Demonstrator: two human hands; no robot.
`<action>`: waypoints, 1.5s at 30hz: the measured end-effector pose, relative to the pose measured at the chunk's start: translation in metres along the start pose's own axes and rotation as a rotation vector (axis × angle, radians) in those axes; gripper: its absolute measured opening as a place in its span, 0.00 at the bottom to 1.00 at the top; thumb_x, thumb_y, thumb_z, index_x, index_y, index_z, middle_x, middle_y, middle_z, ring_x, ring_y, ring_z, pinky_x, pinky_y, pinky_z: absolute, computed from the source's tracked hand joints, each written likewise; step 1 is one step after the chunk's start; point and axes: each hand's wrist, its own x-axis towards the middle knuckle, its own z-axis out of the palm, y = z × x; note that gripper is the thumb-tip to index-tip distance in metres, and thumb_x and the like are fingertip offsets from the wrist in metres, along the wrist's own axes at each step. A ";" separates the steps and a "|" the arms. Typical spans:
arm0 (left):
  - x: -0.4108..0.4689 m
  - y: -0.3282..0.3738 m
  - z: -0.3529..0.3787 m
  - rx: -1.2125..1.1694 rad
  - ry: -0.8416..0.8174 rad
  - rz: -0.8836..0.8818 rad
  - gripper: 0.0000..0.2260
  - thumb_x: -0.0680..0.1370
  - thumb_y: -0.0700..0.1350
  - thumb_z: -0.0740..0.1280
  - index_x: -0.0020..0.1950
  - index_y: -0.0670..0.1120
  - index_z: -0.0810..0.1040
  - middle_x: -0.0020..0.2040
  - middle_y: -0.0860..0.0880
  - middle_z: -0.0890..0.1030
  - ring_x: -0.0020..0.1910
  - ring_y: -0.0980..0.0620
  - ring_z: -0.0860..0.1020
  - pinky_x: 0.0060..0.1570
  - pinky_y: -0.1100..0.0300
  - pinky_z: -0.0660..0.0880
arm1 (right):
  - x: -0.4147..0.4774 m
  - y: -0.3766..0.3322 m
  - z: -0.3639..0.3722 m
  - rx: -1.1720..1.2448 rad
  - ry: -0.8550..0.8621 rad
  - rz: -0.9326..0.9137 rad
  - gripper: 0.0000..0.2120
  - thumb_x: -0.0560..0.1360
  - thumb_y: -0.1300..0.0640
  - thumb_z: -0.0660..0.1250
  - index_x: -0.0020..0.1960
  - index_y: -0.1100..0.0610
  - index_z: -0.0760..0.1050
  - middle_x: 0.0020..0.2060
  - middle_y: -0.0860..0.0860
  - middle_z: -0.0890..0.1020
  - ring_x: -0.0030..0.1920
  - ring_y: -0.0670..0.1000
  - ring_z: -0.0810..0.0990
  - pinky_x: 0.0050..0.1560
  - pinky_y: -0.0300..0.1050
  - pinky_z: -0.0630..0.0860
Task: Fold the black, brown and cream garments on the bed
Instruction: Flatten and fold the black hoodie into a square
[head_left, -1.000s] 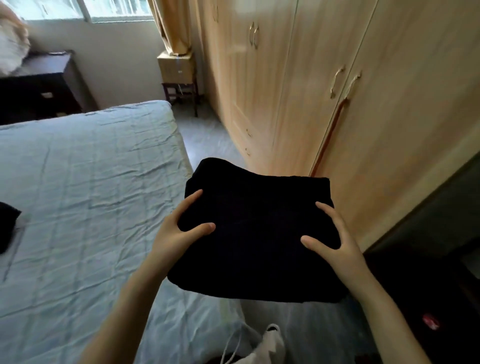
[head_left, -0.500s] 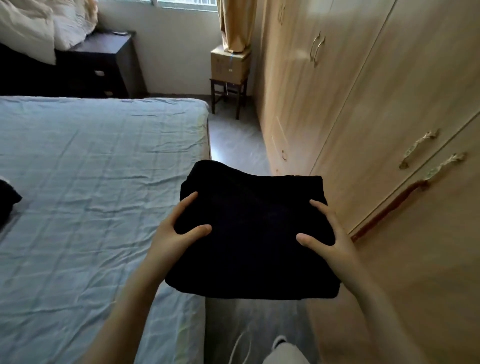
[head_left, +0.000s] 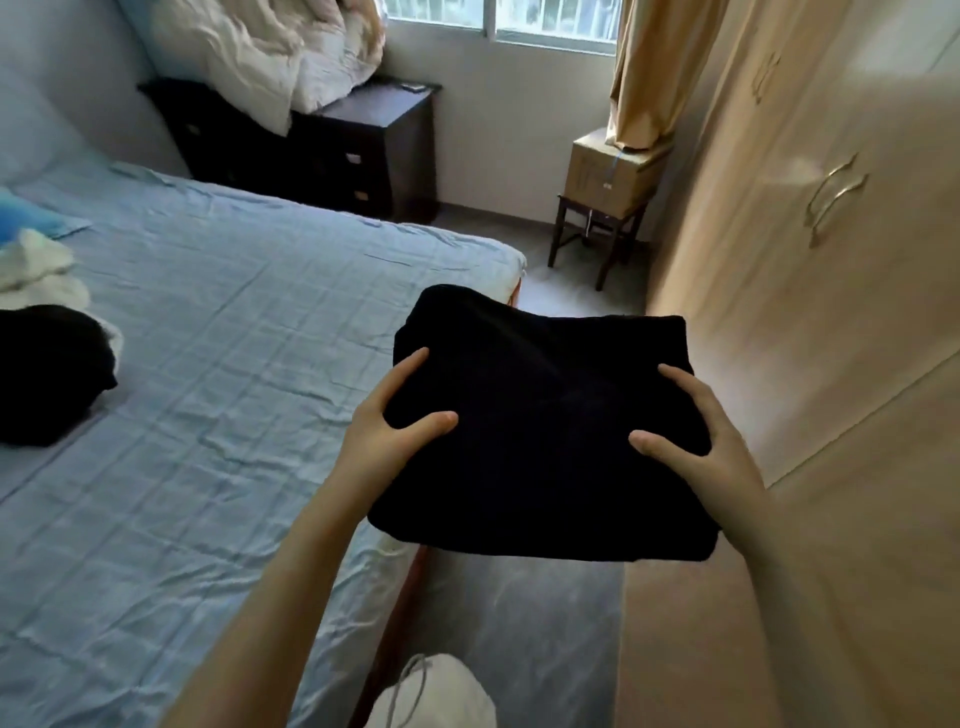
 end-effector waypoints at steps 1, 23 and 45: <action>0.018 0.002 0.006 0.001 0.022 0.002 0.30 0.70 0.46 0.77 0.66 0.69 0.72 0.57 0.71 0.77 0.55 0.72 0.75 0.44 0.78 0.72 | 0.025 0.003 -0.004 0.005 -0.023 -0.011 0.33 0.65 0.41 0.76 0.67 0.29 0.67 0.58 0.29 0.74 0.55 0.34 0.77 0.47 0.35 0.76; 0.542 -0.019 0.040 0.042 0.212 -0.018 0.30 0.71 0.49 0.75 0.68 0.69 0.69 0.61 0.70 0.74 0.58 0.73 0.73 0.48 0.75 0.73 | 0.617 0.021 0.023 -0.027 -0.193 -0.083 0.34 0.64 0.41 0.75 0.68 0.31 0.67 0.65 0.35 0.72 0.64 0.43 0.74 0.59 0.46 0.77; 0.829 -0.170 0.020 -0.099 0.839 -0.420 0.33 0.70 0.51 0.77 0.69 0.71 0.66 0.64 0.68 0.73 0.58 0.72 0.73 0.48 0.75 0.74 | 1.109 0.097 0.277 -0.112 -1.012 -0.156 0.36 0.68 0.47 0.78 0.69 0.30 0.65 0.61 0.28 0.73 0.63 0.41 0.77 0.64 0.52 0.77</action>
